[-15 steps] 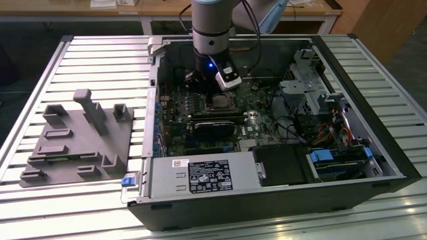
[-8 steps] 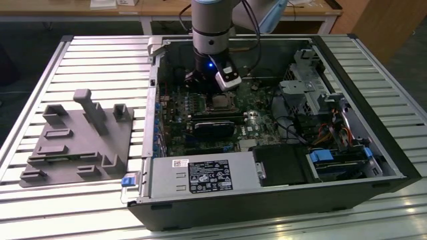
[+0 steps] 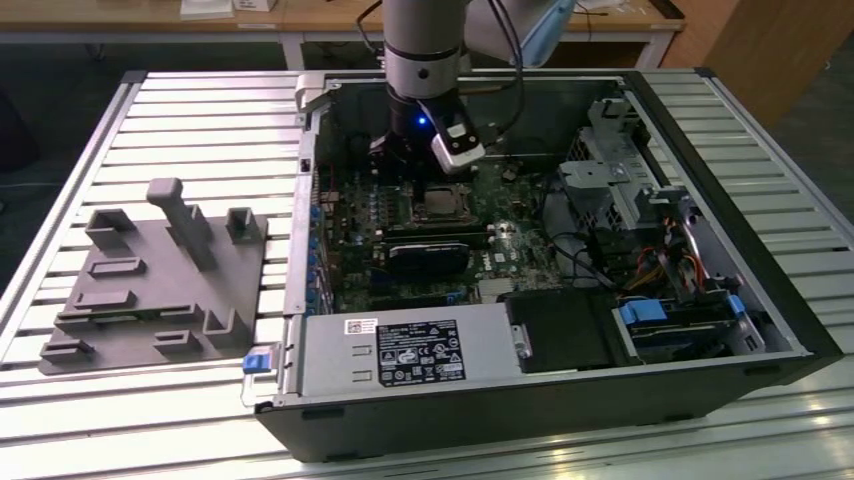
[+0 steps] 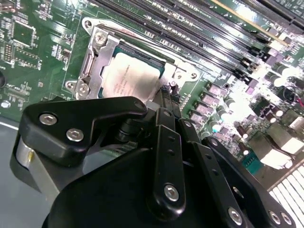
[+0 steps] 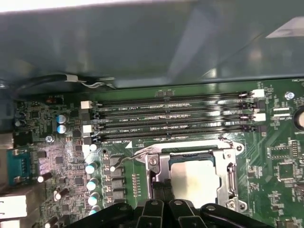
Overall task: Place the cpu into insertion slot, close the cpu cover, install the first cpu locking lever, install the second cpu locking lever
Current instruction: 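Close the cpu cover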
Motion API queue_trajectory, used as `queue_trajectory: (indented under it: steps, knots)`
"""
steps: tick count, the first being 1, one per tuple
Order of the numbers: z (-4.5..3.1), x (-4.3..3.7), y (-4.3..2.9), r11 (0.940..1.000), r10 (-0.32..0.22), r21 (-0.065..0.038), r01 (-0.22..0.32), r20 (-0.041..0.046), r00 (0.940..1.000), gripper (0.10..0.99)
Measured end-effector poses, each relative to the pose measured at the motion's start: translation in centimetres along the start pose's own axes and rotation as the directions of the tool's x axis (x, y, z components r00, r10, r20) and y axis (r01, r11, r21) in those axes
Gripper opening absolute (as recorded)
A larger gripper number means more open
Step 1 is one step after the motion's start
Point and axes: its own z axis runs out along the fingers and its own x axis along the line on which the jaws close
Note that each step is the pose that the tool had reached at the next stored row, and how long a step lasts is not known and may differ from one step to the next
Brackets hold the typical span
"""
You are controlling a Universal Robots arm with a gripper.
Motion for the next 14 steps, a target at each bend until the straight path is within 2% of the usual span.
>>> queue_trajectory:
  steps: [14]
  knots:
    - [-3.3,-0.08,0.03,1.0,0.0,0.0,0.0,0.002,1.0,0.106]
